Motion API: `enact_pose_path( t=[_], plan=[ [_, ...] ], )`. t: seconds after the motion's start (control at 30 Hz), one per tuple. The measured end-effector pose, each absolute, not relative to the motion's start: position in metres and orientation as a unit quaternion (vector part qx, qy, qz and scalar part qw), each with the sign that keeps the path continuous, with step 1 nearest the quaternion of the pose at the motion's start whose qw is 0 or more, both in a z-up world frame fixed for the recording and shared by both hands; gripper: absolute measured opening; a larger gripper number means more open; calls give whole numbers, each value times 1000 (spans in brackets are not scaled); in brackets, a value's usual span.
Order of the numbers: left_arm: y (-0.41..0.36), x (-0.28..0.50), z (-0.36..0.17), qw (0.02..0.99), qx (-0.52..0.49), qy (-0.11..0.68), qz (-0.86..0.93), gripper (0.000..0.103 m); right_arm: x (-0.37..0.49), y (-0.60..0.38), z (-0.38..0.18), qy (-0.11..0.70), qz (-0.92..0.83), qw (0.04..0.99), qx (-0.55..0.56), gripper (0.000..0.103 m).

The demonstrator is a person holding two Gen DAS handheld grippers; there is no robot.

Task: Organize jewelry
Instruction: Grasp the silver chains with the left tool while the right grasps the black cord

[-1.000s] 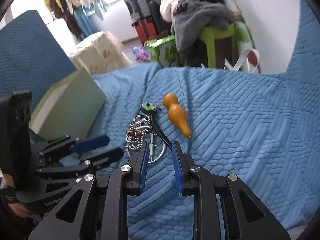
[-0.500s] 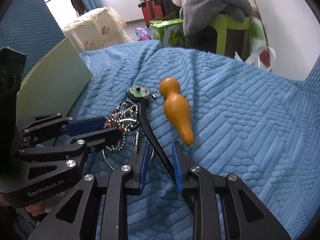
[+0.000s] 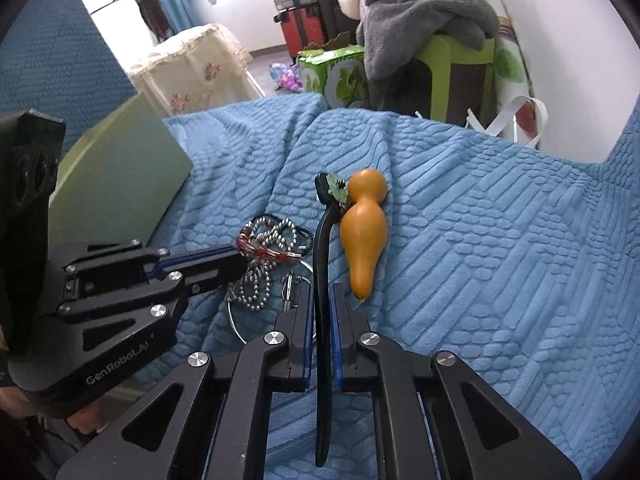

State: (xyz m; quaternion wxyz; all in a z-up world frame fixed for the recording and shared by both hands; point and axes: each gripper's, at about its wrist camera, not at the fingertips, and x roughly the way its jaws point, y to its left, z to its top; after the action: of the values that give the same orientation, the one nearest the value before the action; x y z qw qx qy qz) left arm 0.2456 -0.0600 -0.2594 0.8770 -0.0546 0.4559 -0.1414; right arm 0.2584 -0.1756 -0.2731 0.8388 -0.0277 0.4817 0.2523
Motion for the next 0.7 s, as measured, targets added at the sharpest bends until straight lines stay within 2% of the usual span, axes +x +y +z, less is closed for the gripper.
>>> enact_pose_path(
  t=[0.3, 0.47, 0.57, 0.6, 0.63, 0.7],
  plan=[
    [-59, 241, -254, 879, -55, 450, -151, 2, 253, -177, -269, 485, 238, 842, -13, 6],
    [-71, 245, -251, 877, -8, 452, -161, 3, 253, -181, -270, 485, 234, 842, -9, 6],
    [-80, 246, -253, 873, 21, 460, -161, 14, 253, -184, -269, 485, 234, 843, -2, 6],
    [-82, 246, -253, 871, 24, 464, -162, 24, 252, -185, -269, 485, 234, 843, -1, 6],
    [-83, 246, -253, 871, 26, 463, -161, 30, 252, -187, -269, 485, 233, 843, 0, 6],
    [-83, 246, -250, 874, 31, 456, -164, 30, 252, -190, -268, 483, 232, 844, 5, 6]
  ],
)
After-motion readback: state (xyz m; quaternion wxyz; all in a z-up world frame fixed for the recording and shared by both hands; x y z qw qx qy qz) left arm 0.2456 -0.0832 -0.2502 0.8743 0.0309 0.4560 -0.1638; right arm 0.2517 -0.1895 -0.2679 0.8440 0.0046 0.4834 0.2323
